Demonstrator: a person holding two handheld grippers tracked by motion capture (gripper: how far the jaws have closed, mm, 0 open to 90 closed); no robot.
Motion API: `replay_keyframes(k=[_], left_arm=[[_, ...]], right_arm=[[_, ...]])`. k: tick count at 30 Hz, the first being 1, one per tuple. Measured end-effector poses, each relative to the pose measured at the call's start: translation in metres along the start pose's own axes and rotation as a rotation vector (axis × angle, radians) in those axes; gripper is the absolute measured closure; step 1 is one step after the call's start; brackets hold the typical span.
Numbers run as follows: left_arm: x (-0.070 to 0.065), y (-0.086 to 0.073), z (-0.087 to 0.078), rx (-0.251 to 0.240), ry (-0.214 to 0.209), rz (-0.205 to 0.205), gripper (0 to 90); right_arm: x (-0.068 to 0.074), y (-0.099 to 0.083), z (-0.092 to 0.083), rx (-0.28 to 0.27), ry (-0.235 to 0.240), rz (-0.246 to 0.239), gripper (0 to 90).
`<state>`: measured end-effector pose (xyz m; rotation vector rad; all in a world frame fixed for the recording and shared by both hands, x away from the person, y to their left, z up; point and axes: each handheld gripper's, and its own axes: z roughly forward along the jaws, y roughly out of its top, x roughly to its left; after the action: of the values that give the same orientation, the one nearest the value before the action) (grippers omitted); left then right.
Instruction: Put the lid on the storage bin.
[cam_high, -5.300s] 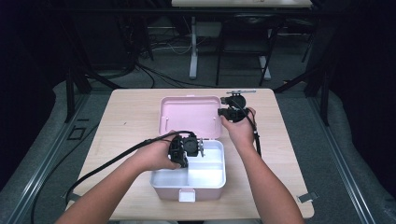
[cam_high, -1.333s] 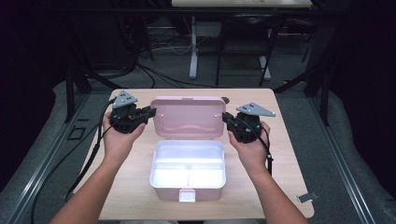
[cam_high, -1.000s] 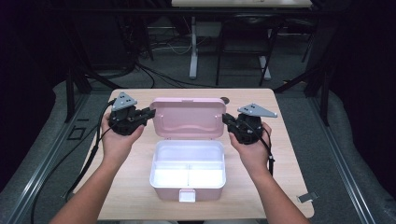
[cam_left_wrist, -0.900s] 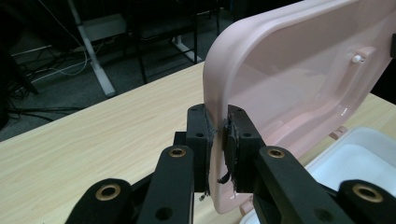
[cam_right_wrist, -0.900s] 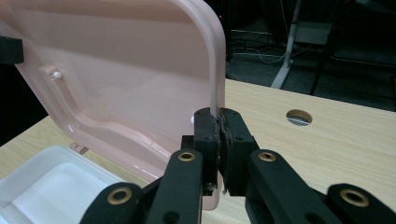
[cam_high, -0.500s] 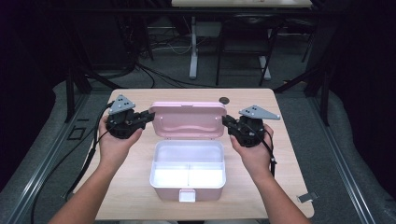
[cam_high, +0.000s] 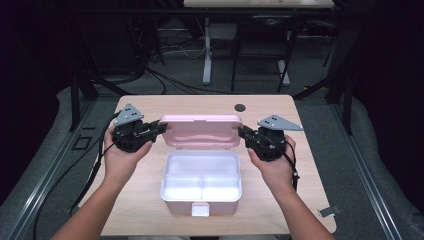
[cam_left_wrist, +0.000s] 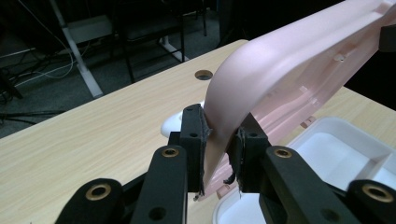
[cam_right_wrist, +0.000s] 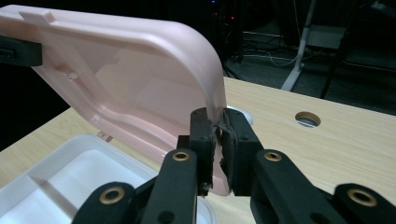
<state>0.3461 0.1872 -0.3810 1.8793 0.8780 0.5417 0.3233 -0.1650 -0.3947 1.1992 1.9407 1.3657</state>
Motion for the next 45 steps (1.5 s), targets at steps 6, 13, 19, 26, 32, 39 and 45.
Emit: replay_keyframes(k=[6,13,19,26,32,39,45], left_arm=[[-0.003,-0.004,-0.007,0.0,-0.023,0.003,74.8],[-0.01,-0.01,-0.016,0.006,-0.034,0.01,72.5],[-0.015,-0.016,-0.022,0.016,-0.043,0.015,70.9],[-0.018,-0.025,-0.03,0.012,-0.067,0.014,70.2],[-0.024,-0.034,-0.036,0.021,-0.073,0.022,70.1],[-0.027,-0.045,-0.039,0.006,-0.083,0.018,70.3],[-0.031,-0.056,-0.042,-0.004,-0.094,0.009,70.5]], right_arm=[[0.003,-0.001,-0.009,-0.012,0.026,-0.01,78.6],[0.007,-0.009,-0.017,-0.001,0.052,-0.025,77.2],[0.011,-0.012,-0.025,-0.002,0.065,-0.033,76.3],[0.012,-0.02,-0.032,-0.002,0.093,-0.037,75.9],[0.016,-0.03,-0.037,0.004,0.101,-0.046,75.1],[0.017,-0.041,-0.04,0.004,0.113,-0.041,75.3],[0.019,-0.051,-0.044,0.011,0.124,-0.038,75.2]])
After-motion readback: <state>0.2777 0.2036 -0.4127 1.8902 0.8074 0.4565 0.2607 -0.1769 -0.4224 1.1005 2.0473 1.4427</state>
